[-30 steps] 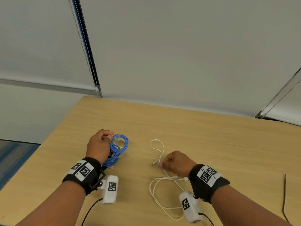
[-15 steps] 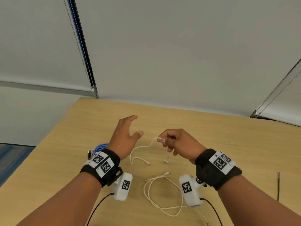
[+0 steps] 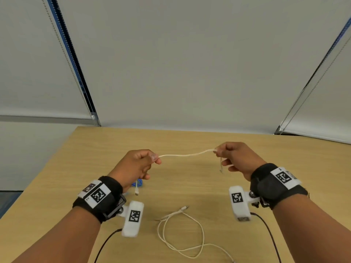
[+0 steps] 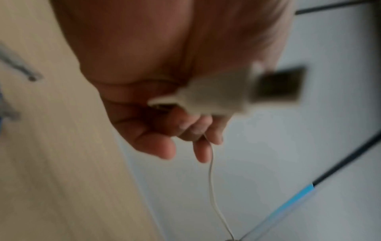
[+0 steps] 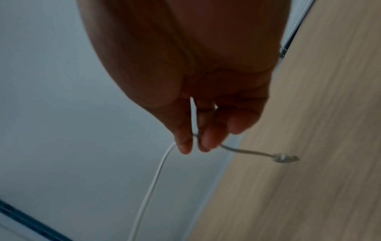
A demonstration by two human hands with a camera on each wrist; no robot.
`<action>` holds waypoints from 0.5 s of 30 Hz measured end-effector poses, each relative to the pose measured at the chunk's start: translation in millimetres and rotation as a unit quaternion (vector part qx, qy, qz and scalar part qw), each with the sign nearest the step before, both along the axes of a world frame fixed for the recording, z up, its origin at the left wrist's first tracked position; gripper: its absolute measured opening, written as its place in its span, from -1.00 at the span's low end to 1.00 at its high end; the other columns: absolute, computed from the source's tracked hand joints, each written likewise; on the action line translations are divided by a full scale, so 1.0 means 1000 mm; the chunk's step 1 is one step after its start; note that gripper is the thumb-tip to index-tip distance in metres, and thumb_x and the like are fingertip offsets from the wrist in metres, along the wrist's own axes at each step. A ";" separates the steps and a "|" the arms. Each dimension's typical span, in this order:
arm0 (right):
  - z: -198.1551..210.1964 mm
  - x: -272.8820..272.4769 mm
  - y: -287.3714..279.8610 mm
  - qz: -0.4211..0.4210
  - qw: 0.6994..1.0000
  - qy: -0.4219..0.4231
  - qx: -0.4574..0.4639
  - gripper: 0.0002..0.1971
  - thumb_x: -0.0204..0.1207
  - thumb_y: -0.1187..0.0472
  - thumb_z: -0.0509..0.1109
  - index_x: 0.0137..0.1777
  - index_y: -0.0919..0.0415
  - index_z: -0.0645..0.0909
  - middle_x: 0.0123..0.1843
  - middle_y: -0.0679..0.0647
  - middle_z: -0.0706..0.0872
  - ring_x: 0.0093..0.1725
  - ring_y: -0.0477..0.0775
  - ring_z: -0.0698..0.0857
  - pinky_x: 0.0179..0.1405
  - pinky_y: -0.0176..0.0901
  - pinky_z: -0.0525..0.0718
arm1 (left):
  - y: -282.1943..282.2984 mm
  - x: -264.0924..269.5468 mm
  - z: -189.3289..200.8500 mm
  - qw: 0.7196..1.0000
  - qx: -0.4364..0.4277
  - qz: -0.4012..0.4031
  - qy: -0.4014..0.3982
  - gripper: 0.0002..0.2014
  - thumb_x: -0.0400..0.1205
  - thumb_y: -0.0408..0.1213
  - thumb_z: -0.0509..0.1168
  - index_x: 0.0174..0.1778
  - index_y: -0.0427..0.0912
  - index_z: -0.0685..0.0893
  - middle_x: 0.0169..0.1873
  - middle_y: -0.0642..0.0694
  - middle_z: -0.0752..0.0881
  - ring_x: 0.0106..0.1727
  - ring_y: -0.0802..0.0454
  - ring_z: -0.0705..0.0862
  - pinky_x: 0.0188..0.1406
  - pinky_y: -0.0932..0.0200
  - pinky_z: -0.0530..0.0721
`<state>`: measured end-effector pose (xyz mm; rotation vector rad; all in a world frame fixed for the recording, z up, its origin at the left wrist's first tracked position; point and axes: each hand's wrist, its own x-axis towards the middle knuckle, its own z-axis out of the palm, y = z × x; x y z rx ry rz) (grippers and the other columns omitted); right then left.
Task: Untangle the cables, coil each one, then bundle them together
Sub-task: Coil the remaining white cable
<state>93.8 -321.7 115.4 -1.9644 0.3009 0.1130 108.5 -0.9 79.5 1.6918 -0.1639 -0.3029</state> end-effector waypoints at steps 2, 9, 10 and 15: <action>-0.003 -0.004 0.004 0.009 1.000 -0.007 -0.024 -0.87 0.68 0.22 0.40 0.07 0.07 0.78 0.11 0.02 0.80 -0.16 -0.03 0.68 -0.21 -0.17 0.62 | -0.006 -0.002 0.000 0.998 0.057 -0.006 -0.026 -0.74 0.75 -0.18 0.29 -0.17 -0.09 0.83 -0.59 0.09 0.35 -0.55 0.15 0.35 -0.35 0.13 0.64; 0.003 -0.018 0.073 0.292 0.935 -0.123 -0.159 -0.70 0.66 -0.05 0.40 0.37 -0.11 0.67 0.33 -0.14 0.76 0.29 -0.19 0.67 0.30 -0.18 0.58 | -0.045 -0.012 0.011 0.982 0.130 -0.071 -0.113 -0.80 0.73 -0.23 0.32 -0.15 -0.06 0.83 -0.21 0.07 0.83 -0.44 0.26 0.62 -0.39 0.27 0.65; 0.002 -0.018 0.075 0.295 0.938 -0.117 -0.140 -0.77 0.68 0.00 0.39 0.29 -0.07 0.70 0.18 -0.11 0.83 0.16 -0.21 0.72 0.20 -0.19 0.62 | -0.044 -0.012 0.014 0.984 0.119 -0.069 -0.117 -0.82 0.72 -0.26 0.34 -0.15 -0.07 0.83 -0.24 0.09 0.83 -0.45 0.27 0.61 -0.40 0.30 0.62; 0.001 -0.014 0.046 0.229 0.961 -0.092 -0.127 -0.85 0.71 0.05 0.36 -0.10 -0.01 0.69 -0.24 0.03 0.82 -0.17 0.04 0.79 -0.11 -0.05 0.65 | -0.008 -0.002 0.025 0.964 0.205 0.013 -0.168 -0.89 0.64 -0.18 0.45 -0.19 0.05 0.84 -0.21 0.21 0.83 -0.16 0.29 0.73 -0.13 0.27 0.58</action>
